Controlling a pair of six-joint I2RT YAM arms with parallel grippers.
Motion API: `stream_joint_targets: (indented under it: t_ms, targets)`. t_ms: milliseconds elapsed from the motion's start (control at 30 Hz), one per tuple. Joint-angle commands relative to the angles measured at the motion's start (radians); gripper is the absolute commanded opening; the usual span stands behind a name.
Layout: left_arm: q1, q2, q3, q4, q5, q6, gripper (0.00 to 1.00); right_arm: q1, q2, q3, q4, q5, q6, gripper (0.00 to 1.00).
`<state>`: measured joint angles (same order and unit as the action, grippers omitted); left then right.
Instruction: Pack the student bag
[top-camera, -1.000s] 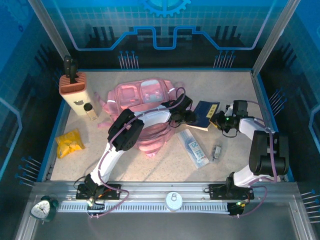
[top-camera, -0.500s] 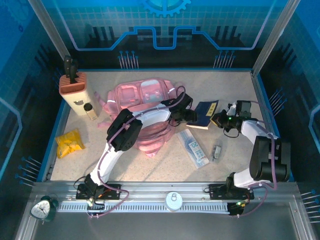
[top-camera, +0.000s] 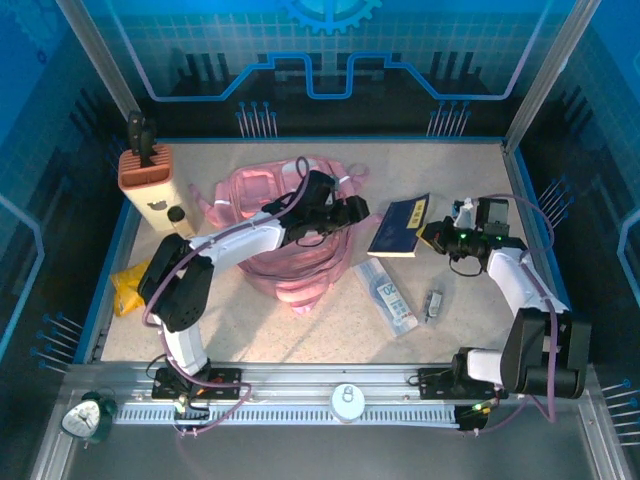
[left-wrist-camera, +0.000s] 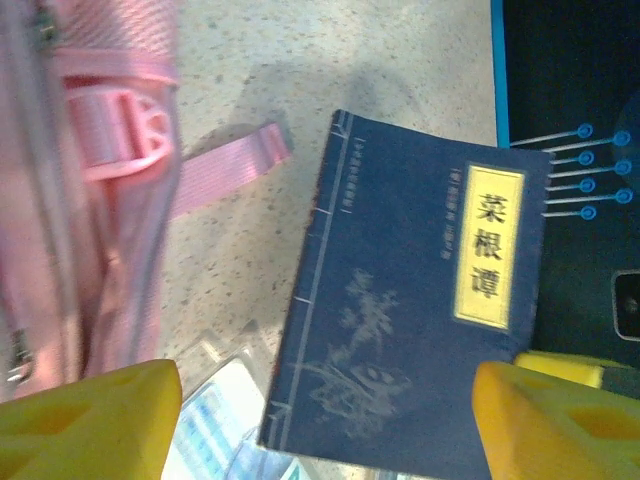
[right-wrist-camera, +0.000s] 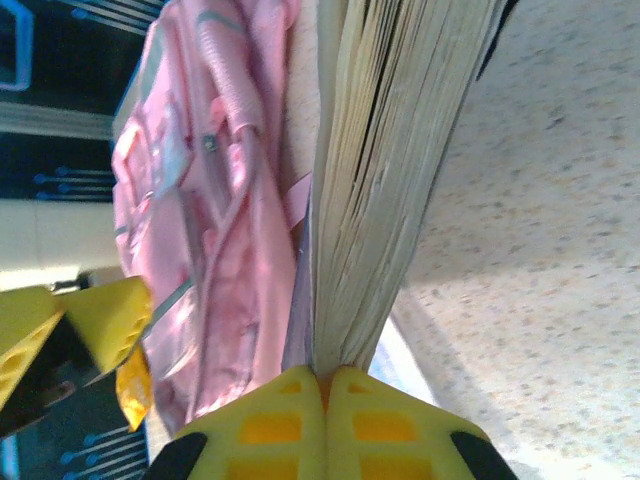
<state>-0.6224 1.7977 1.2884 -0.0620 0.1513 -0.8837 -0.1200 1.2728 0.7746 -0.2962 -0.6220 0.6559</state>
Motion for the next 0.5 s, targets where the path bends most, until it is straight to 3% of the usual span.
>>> stream_joint_targets:
  t_ms: [0,233,467]
  targets:
    - [0.033,-0.03,-0.068,0.124,0.065,-0.107,0.79,0.039,-0.047,0.049,-0.017,-0.099,-0.005,0.0]
    - [0.049,0.033,-0.081,0.24,0.159,-0.198,0.8,0.135,-0.074,0.076,0.031,-0.111,0.074,0.0]
    - [0.05,0.051,-0.113,0.352,0.153,-0.263,0.68,0.199,-0.036,0.06,0.14,-0.114,0.154,0.0]
